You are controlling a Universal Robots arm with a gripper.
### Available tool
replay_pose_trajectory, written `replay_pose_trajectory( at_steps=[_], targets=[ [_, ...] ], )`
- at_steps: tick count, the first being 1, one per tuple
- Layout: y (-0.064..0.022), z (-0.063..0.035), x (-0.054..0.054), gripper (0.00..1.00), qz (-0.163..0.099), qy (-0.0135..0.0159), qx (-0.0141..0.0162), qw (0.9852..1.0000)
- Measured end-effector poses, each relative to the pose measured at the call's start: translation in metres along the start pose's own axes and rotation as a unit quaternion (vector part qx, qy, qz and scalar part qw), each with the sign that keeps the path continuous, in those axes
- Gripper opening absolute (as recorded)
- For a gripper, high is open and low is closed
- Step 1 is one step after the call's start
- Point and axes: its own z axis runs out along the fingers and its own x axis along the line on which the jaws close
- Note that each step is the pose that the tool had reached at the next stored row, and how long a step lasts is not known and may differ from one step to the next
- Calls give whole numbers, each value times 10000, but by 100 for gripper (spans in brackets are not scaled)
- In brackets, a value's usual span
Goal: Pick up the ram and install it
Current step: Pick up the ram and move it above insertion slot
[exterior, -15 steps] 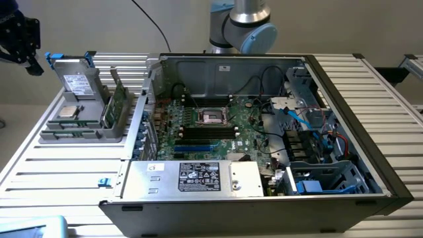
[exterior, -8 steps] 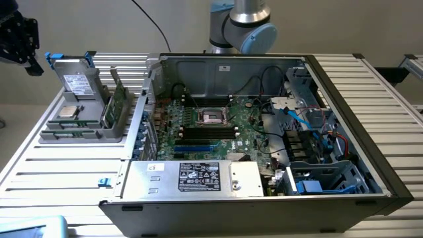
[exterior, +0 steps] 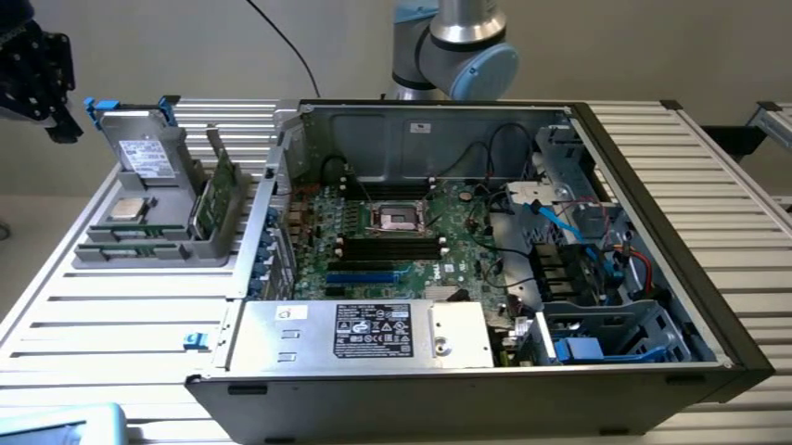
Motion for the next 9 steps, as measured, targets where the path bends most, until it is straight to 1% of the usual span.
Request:
replay_pose_trajectory(
  at_steps=[1,2,4,5,6,7,9],
  targets=[
    [0,0,0,25,0,0,0,10000],
    [0,0,0,25,0,0,0,10000],
    [-2,0,-1,36,0,1,0,10000],
    [-9,2,-2,36,0,6,0,10000],
    [-18,7,-2,36,-1,20,2,10000],
    [-27,15,-4,43,-5,37,2,10000],
    [-42,38,-16,43,-15,79,6,10000]
  ],
)
